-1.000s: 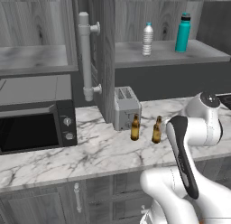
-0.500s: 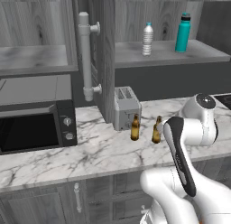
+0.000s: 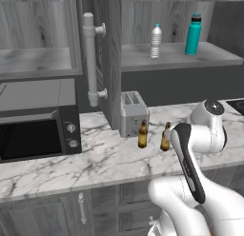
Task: Sort all alcoholic drinks to one cabinet, and non-alcoholic drinks to the other.
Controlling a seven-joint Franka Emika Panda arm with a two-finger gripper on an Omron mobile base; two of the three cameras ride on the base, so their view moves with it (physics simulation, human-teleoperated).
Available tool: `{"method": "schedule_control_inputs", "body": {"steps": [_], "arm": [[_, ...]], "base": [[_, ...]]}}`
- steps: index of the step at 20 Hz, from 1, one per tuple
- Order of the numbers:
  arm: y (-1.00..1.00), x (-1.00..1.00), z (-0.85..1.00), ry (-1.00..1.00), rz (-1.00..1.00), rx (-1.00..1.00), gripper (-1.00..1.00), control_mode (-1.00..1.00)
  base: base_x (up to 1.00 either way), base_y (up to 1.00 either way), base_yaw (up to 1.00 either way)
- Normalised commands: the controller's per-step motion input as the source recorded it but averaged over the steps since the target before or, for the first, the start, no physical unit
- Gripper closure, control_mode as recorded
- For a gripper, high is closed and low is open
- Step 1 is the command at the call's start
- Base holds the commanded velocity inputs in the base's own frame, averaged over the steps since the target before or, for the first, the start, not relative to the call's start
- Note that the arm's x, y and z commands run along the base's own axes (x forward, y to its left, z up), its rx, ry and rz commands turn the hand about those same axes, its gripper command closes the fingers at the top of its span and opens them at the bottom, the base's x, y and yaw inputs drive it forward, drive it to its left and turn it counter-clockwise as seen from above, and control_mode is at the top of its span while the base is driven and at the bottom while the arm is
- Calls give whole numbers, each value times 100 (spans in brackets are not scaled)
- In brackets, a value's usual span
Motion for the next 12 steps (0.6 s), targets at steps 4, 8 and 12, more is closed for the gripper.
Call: {"method": "schedule_control_inputs", "body": {"steps": [4,8,12], "arm": [[-6,13,-5,0,0,0,-100,-100],[-4,12,-6,0,0,0,-100,-100],[-3,11,-7,0,0,0,-100,-100]], "base": [[0,0,0],[0,0,0],[0,0,0]]}}
